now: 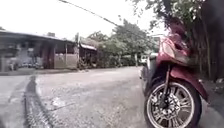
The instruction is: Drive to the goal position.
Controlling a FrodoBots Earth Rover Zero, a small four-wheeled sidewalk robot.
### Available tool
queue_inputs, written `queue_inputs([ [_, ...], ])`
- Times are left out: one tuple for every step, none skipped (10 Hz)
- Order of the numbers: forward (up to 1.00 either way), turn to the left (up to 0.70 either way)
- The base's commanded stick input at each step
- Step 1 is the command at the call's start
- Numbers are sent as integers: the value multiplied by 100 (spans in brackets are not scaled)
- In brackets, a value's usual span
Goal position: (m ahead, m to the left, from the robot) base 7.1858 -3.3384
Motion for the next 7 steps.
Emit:
queue_inputs([
  [100,27],
  [100,27],
  [100,27],
  [100,27],
  [100,21],
  [100,0],
  [100,0],
])
